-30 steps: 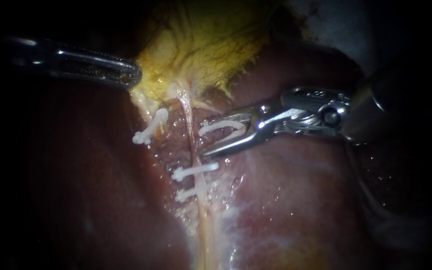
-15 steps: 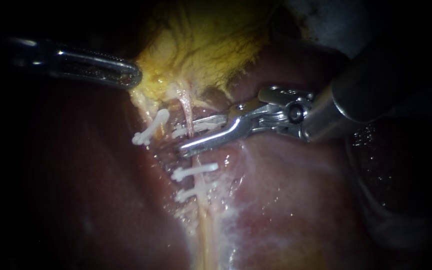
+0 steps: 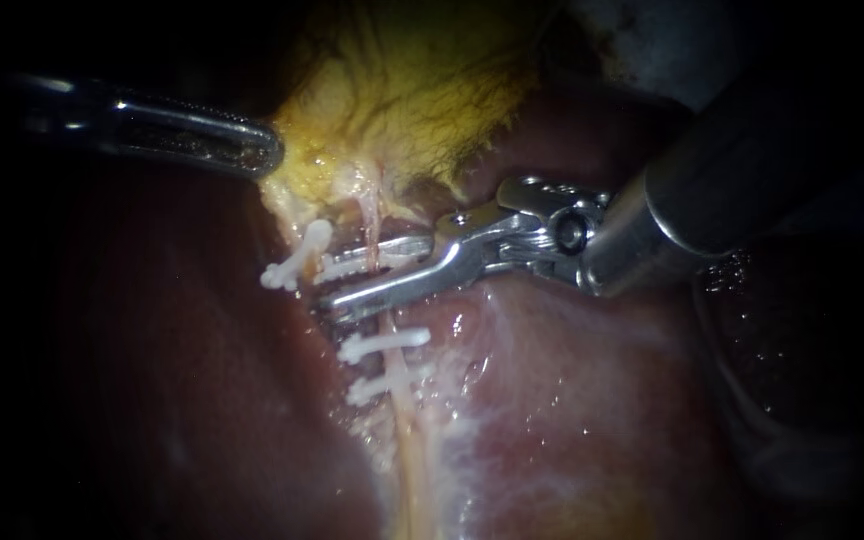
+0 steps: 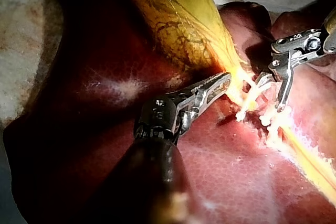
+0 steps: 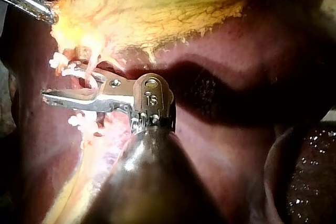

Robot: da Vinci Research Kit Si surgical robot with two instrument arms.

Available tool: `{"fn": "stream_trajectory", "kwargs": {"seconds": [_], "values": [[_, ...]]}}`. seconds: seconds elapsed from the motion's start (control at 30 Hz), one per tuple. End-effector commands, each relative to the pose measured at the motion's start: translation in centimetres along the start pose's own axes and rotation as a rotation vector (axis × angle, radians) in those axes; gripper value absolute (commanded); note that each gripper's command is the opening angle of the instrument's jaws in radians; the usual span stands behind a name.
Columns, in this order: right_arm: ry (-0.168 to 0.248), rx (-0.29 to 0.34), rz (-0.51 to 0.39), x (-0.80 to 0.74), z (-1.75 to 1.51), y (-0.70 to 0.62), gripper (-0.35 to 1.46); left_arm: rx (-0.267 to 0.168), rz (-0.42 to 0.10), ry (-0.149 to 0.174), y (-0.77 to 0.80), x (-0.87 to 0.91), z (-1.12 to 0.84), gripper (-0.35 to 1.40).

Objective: Clipping third clip right tube

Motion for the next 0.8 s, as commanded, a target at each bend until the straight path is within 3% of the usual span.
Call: {"fn": "stream_trajectory", "kwargs": {"seconds": [0.03, 0.33, 0.8], "values": [[0.002, -0.005, 0.002, 0.02, 0.00, -0.02, 0.51, 0.002, 0.000, 0.000, 0.01, 0.01, 0.01, -0.35], [-0.001, -0.006, 0.008, 0.08, -0.06, -0.10, 0.42, 0.002, 0.000, 0.000, 0.03, 0.01, 0.00, -0.35], [-0.005, -0.016, 0.049, 0.07, -0.12, -0.11, -0.03, 0.002, 0.000, 0.000, 0.03, 0.02, 0.01, -0.35]]}}
